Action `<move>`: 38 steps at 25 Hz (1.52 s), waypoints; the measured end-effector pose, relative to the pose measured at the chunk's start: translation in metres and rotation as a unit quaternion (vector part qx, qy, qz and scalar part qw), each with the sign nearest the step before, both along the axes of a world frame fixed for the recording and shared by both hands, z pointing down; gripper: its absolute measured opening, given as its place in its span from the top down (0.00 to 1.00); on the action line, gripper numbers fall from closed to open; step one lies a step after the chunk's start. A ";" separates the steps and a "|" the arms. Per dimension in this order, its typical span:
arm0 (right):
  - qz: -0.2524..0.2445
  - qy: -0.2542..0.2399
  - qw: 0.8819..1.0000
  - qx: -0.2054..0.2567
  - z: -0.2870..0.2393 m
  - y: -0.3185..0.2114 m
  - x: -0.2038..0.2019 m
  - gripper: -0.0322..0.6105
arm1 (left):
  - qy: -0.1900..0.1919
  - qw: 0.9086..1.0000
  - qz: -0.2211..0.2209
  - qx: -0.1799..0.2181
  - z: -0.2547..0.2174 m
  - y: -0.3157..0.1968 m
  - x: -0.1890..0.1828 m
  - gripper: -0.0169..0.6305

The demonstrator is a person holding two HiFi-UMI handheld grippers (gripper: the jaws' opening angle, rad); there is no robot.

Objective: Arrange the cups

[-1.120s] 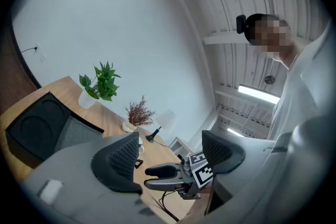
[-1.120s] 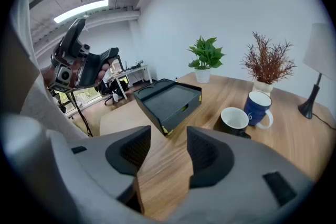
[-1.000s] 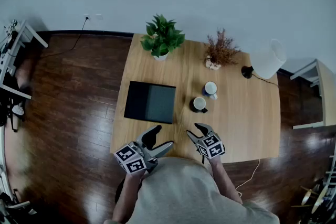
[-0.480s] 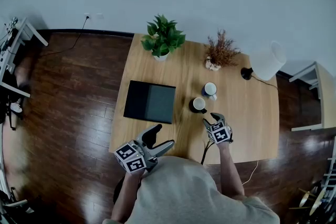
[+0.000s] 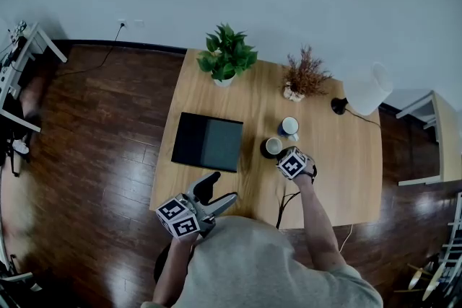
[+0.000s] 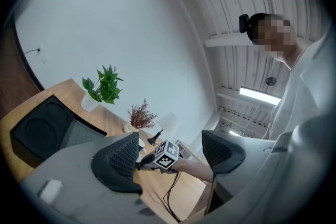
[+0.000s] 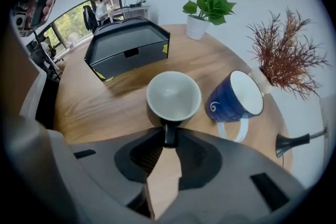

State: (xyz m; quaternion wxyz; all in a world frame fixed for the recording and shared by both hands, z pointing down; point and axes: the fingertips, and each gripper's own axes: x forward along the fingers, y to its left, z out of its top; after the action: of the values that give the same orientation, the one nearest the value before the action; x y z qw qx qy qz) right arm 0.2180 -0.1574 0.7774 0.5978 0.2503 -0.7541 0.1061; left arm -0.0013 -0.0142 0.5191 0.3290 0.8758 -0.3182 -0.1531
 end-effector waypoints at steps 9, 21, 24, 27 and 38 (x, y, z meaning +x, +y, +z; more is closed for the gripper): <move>-0.023 -0.052 0.993 0.101 -0.093 -0.022 -0.062 0.82 | 0.014 1.000 -0.017 -0.014 0.009 0.002 -0.012 0.42; -0.175 -0.152 0.971 0.058 -0.091 -0.039 -0.306 0.82 | 0.026 0.997 -0.072 -0.002 0.005 0.005 -0.050 0.42; -0.180 -0.159 0.970 0.044 -0.082 -0.044 -0.324 0.82 | 0.024 0.996 -0.085 -0.004 0.008 0.008 -0.061 0.42; -0.195 -0.151 0.968 0.034 -0.073 -0.045 -0.327 0.82 | 0.025 0.995 -0.092 -0.005 0.010 0.011 -0.067 0.42; -0.060 -0.229 0.971 0.037 -0.071 -0.007 -0.227 0.78 | 0.015 0.998 -0.059 -0.021 0.013 0.008 -0.046 0.42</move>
State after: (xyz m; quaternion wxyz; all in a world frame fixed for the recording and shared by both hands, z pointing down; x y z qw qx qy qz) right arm -0.0094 -0.1648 0.7068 0.4049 0.1956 -0.8880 0.0966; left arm -0.0471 -0.0066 0.5321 0.3427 0.8459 -0.3675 -0.1787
